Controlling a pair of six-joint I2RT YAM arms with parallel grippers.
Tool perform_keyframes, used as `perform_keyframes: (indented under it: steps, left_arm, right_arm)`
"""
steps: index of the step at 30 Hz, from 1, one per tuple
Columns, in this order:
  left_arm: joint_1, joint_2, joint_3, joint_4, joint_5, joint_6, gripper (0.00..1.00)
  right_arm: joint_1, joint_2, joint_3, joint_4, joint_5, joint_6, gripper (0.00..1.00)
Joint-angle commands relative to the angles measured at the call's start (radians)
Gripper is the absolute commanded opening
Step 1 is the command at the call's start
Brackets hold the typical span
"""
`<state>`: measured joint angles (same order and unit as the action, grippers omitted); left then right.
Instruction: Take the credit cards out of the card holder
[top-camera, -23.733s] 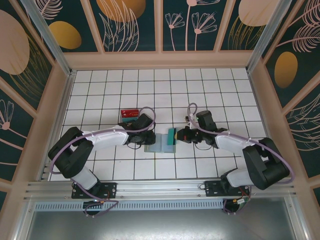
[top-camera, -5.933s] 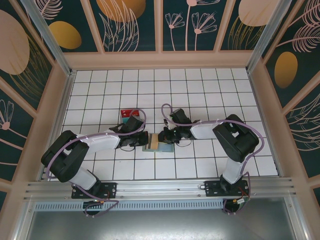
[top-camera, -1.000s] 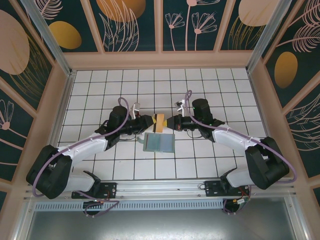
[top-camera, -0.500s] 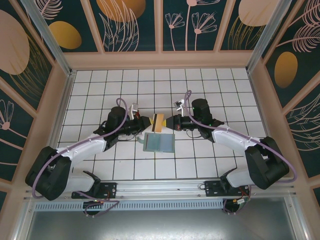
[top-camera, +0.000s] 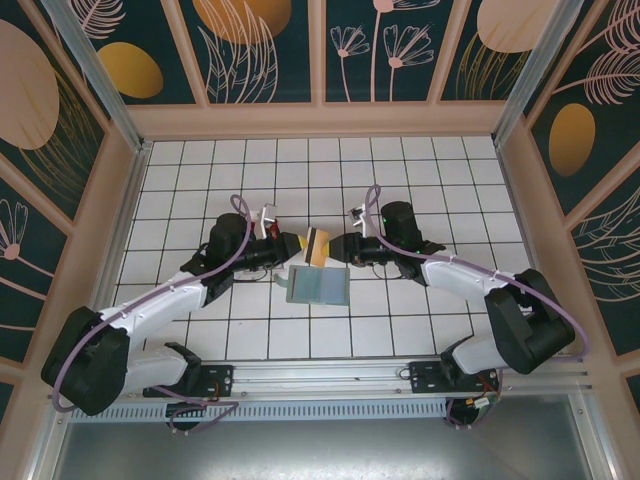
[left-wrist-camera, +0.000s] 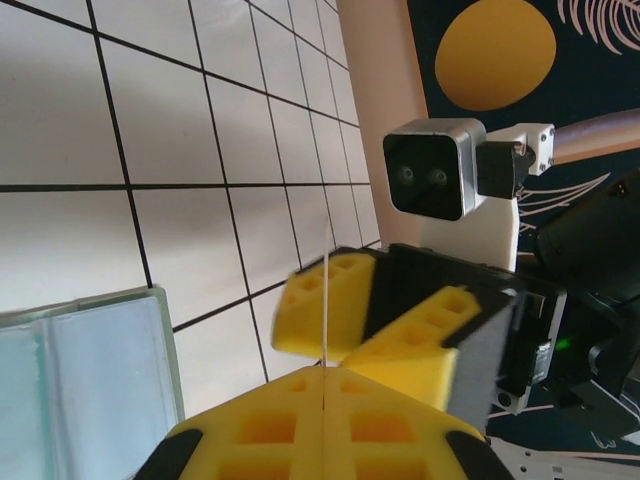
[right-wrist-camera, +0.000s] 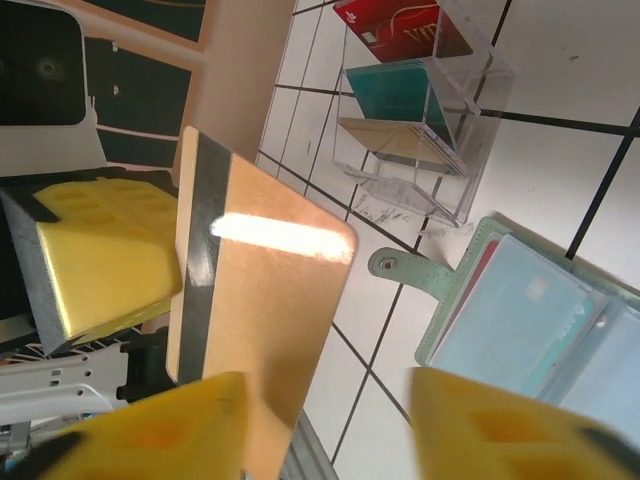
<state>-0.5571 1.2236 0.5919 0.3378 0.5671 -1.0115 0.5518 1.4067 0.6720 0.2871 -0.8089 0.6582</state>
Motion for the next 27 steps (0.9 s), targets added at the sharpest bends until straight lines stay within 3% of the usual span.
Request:
perform_keyframes:
  steps: [1,9,19,27]
  left_arm:
    - [-0.005,-0.031,0.059,-0.124,-0.022,0.12,0.0]
    - [-0.006,-0.077,0.135,-0.475,-0.213,0.488,0.0]
    - [-0.005,-0.2,0.109,-0.614,-0.449,1.068,0.0]
    - [-0.006,-0.154,0.154,-0.738,-0.589,1.486,0.0]
  right_arm:
    - [0.002,-0.028,-0.019,-0.007,0.022,-0.016,0.65]
    - [0.001,-0.107,-0.032,-0.058,0.09,-0.04,0.98]
    - [0.002,-0.149,-0.057,-0.056,0.126,-0.039,0.99]
    - [0.0,-0.174,-0.073,-0.064,0.142,-0.035,0.99]
